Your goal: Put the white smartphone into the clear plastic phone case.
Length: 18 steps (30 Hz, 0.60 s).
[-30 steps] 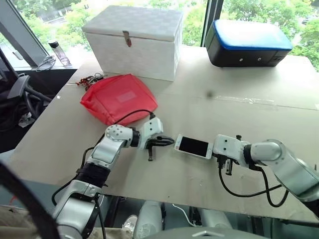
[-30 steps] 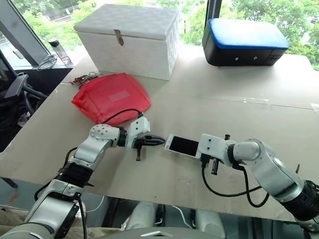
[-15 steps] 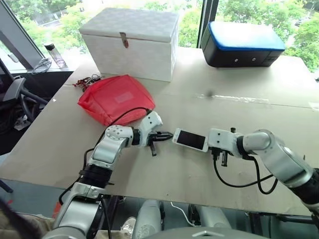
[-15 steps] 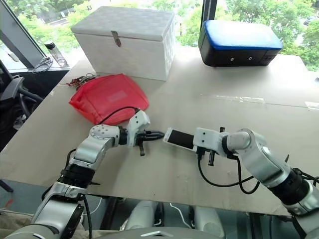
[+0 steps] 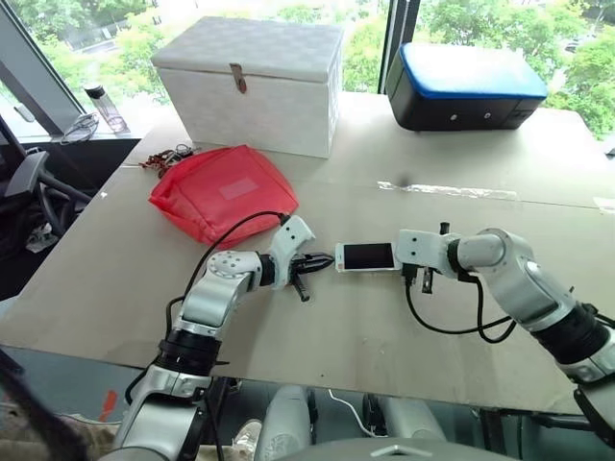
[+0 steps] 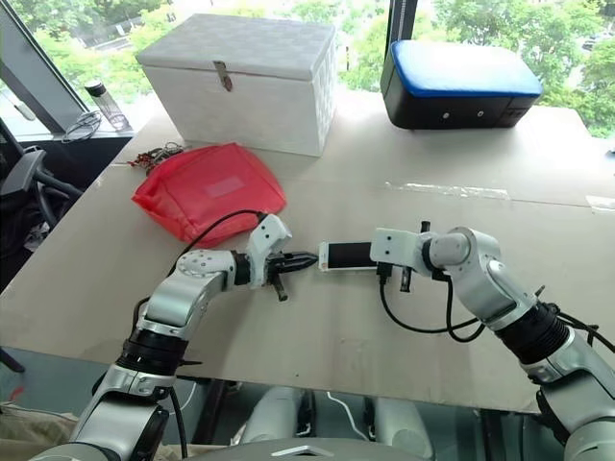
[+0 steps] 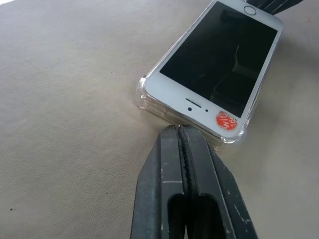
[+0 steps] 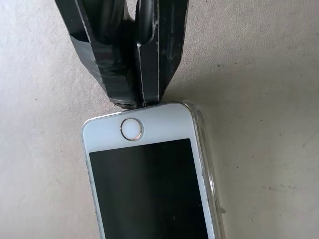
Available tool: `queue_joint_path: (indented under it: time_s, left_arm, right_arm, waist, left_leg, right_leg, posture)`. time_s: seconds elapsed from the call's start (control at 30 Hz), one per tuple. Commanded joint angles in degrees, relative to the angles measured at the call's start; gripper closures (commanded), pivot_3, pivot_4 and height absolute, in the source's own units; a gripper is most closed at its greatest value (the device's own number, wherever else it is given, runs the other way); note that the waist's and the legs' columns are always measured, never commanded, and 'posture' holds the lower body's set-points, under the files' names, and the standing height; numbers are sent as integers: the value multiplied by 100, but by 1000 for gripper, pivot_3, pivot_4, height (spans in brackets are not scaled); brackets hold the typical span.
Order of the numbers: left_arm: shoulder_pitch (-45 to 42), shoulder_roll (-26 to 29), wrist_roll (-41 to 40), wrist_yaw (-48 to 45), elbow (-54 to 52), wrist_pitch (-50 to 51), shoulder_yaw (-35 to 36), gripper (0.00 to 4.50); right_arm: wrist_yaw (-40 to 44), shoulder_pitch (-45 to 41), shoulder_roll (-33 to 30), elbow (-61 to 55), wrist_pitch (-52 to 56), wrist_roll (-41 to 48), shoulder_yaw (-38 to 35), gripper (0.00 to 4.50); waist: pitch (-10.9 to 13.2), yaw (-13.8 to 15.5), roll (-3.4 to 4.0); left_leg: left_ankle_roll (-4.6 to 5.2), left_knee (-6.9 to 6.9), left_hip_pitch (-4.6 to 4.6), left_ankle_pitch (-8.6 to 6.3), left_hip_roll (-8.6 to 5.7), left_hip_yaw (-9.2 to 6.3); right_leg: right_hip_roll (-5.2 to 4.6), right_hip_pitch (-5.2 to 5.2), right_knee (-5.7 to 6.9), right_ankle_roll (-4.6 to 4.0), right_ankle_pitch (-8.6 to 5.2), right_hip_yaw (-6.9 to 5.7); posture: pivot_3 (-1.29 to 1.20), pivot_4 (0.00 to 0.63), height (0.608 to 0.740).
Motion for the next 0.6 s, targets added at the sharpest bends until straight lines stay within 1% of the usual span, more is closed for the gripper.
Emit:
queue_joint_path:
  time_s: [0.03,0.1,0.13,0.2,0.27,0.3,0.33,0.47,0.5,0.6]
  left_arm:
    - [-23,138,-42,-264,-163,-314,-216,4481]
    - [-109,408,147,-269,-134,-680,-173,4481]
    - [-168,436,47,-265,-205,-629,-82,4481]
    - [-256,367,-268,-260,-393,-413,88,4481]
    - [-326,239,-594,-317,-592,-129,135,4481]
    - [-349,202,-692,-335,-650,-12,121,4481]
    - [-372,145,-738,-343,-648,54,61,4481]
    - [-483,-67,-755,-298,-489,144,-189,4481]
    - [-523,-159,-722,-271,-362,139,-269,4481]
    - [-584,-194,-481,-278,20,-48,-525,4481]
  right_arm:
    - [-17,247,168,-245,39,157,-89,4500]
    - [-1,452,29,-418,187,306,-512,4500]
    - [8,547,-23,-544,241,403,-739,4500]
    - [8,655,-16,-811,496,644,-1131,4500]
    - [-35,680,65,-1041,802,918,-1476,4500]
    - [-73,674,94,-1108,915,1009,-1579,4500]
    - [-125,650,113,-1118,965,1056,-1632,4500]
    - [-364,539,213,-890,966,1153,-1649,4500]
    - [-416,493,358,-776,1020,1296,-1722,4500]
    - [-445,341,715,-551,1153,1681,-1877,4500]
  waist:
    - [0,-7,0]
    - [1,3,0]
    - [3,7,3]
    - [9,30,9]
    - [9,39,10]
    - [14,43,16]
    - [15,44,18]
    - [16,28,17]
    - [16,30,17]
    - [19,16,20]
  left_leg:
    - [0,0,-1,0,1,1]
    - [-1,-9,-5,-1,1,2]
    - [-2,-17,-9,-1,1,2]
    - [-2,-31,-21,-1,-2,4]
    - [-3,-32,-60,0,-3,3]
    - [-5,-25,-105,2,-4,0]
    - [-19,-13,-127,11,-4,-4]
    - [-17,-9,-127,9,-8,-2]
    - [-15,-10,-127,8,-8,-2]
    - [-10,-20,-121,5,-10,-2]
  right_leg:
    - [0,-1,0,-2,-1,1]
    - [-2,-7,-3,-16,8,1]
    - [-2,-11,-7,-20,14,1]
    - [-5,-21,-12,-17,16,0]
    - [-3,-60,-10,-15,18,-2]
    - [1,-101,-5,-13,19,-3]
    - [7,-114,-5,-11,21,-3]
    - [10,-110,-13,4,11,5]
    - [11,-110,-14,5,10,5]
    - [17,-109,-13,5,9,5]
  posture:
    - [0,150,740]
    - [0,150,740]
    - [0,150,740]
    - [0,150,740]
    - [0,150,740]
    - [0,150,740]
    - [0,150,740]
    - [0,150,740]
    - [0,150,740]
    - [0,150,740]
